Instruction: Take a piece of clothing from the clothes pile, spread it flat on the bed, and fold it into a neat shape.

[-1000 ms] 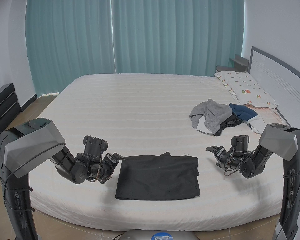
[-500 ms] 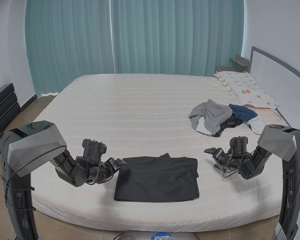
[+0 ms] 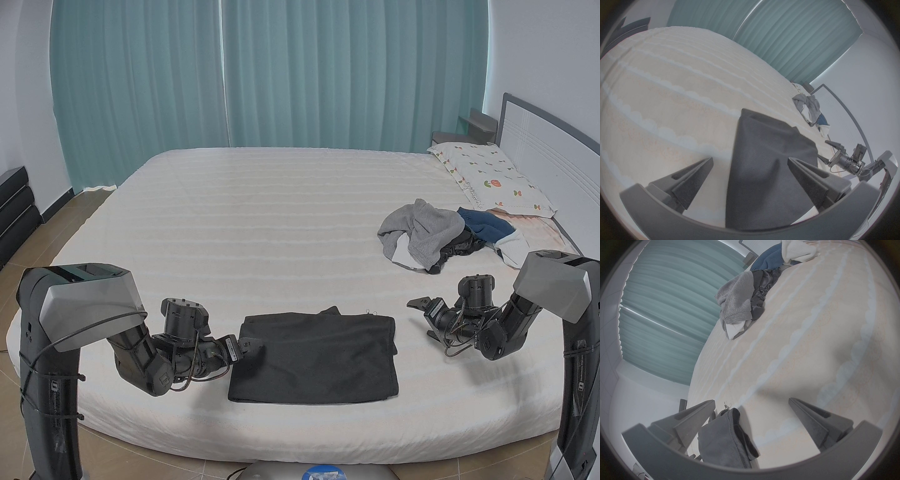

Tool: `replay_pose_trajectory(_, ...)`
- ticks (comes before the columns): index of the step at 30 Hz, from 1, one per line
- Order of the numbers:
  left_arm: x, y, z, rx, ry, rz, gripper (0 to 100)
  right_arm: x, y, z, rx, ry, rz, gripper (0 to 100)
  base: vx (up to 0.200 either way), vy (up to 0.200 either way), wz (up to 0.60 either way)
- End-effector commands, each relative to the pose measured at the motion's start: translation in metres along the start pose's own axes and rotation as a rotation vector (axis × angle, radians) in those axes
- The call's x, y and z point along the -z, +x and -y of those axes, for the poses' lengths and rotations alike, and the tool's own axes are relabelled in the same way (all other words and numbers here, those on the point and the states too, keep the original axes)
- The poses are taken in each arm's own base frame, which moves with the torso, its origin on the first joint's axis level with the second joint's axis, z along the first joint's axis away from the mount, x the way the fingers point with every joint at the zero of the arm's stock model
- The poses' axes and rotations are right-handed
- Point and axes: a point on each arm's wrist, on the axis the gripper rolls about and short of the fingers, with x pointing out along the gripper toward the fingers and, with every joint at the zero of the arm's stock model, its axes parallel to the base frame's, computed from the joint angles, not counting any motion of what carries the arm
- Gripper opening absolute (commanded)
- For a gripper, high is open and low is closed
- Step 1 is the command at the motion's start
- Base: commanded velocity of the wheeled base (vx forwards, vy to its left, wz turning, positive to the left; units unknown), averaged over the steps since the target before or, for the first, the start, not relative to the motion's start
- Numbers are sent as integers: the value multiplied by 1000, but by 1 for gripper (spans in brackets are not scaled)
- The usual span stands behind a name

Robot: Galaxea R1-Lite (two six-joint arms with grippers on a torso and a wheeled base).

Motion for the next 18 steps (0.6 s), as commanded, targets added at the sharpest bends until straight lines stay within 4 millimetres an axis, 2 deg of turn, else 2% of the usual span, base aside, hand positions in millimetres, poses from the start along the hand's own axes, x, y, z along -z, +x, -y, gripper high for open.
replay_pose_trajectory(1, 8, 7, -5, -7, 3, -19, 100, 4, 1, -1, 0, -4, -11, 100, 0, 0, 0)
replay_pose_trajectory(15, 12, 11, -4, 5, 8, 4, 100, 6, 5, 1, -16, -12, 3, 100, 0, 0, 0)
replay_pose_trajectory(16, 11, 11, -4, 6, 9, 5, 0, 6, 5, 1, -16, -12, 3, 100, 0, 0, 0)
replay_pose_trajectory(18, 11, 11, -4, 7, 8, 6, 0, 6, 5, 1, -16, -12, 3, 100, 0, 0, 0)
